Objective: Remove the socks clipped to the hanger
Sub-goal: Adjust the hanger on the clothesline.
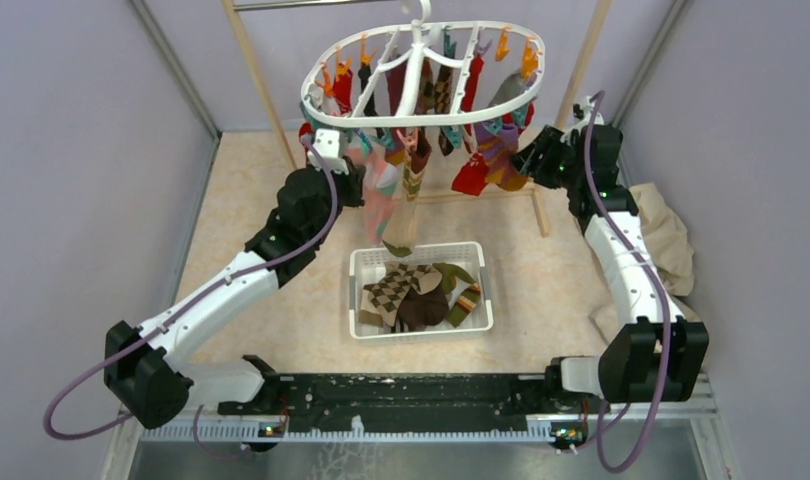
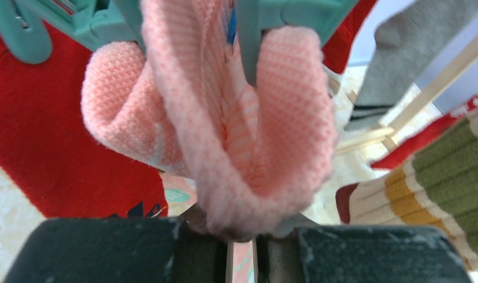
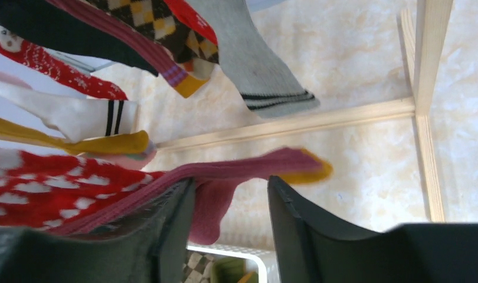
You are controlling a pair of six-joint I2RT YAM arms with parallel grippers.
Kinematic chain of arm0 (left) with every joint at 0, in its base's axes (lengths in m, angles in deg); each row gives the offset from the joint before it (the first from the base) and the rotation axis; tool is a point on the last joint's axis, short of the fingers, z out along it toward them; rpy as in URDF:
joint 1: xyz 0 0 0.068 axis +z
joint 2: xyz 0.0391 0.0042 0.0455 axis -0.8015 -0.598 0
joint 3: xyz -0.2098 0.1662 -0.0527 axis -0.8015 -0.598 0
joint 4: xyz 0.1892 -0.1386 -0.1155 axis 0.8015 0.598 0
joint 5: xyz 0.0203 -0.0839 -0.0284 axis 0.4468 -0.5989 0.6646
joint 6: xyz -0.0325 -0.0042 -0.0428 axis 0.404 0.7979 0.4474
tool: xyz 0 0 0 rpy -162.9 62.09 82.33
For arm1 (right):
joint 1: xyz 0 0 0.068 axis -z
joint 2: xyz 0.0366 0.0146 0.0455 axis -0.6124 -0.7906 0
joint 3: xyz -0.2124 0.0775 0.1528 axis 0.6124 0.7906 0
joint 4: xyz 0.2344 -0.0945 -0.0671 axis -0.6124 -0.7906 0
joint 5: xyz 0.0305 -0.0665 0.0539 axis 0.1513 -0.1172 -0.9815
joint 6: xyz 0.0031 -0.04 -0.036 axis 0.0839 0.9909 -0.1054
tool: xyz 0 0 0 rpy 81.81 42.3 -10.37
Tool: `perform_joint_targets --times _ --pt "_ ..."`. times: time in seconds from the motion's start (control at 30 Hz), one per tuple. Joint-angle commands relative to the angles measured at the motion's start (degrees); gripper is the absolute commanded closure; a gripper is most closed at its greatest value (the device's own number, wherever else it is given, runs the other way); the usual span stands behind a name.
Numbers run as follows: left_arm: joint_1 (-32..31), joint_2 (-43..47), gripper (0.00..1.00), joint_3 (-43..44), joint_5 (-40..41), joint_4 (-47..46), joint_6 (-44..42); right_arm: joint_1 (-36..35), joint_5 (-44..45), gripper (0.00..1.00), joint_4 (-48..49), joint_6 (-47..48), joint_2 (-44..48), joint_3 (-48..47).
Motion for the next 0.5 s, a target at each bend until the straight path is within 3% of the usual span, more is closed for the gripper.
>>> perform_joint_targets --times 0.0,0.1,0.47 --pt "-3.4 1.9 0.83 2.7 1.0 4.7 -0.2 0.4 0.3 0.45 -3.6 2.5 3.7 -3.3" --pt "-6.8 1.9 0.83 3.1 4.0 5.8 -1.6 0.5 0.9 0.37 -5.9 4.0 6.6 -3.6" --pt "-13.8 -0.5 0.83 5.5 10.5 7.5 -2.2 0.3 -6.2 0.37 -8.7 2.9 23.3 3.0"
